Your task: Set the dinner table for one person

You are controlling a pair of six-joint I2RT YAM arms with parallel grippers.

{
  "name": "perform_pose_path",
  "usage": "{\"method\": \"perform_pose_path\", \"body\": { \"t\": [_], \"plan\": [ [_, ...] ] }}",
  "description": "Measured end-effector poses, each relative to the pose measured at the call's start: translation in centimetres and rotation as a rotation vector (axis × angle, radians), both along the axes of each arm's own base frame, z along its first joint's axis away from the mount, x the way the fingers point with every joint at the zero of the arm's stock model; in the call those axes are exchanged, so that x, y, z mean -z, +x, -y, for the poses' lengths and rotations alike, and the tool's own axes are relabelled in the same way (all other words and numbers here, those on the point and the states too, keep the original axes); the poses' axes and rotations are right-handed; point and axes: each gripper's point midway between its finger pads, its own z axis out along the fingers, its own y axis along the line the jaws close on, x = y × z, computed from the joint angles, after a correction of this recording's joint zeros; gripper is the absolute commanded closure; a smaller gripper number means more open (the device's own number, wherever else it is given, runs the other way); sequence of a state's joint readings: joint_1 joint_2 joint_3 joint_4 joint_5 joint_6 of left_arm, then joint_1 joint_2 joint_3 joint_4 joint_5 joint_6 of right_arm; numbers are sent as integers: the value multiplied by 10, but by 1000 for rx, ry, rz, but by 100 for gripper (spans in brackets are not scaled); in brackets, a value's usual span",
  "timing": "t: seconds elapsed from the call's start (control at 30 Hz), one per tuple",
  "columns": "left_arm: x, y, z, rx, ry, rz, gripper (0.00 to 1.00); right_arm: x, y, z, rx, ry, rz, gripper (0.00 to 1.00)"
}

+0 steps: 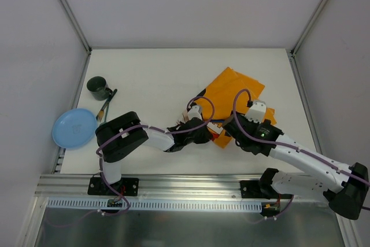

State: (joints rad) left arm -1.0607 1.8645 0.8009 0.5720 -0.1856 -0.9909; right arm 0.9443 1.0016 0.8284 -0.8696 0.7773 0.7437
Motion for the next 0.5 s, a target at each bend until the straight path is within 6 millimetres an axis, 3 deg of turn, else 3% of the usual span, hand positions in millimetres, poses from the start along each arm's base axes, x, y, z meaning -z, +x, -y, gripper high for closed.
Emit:
{"method": "perform_pose_path", "body": {
  "t": [0.3,0.4,0.5],
  "plan": [
    [-3,-1,-3,24,30,21,100,-2,-17,1,-18,67,17,1],
    [-17,-1,-4,34,32,37,100,-3,-27,-2,-44,85,18,1],
    [-43,3,1,40,6,73,100,-3,-37,-1,-56,85,15,1]
  ]
}}
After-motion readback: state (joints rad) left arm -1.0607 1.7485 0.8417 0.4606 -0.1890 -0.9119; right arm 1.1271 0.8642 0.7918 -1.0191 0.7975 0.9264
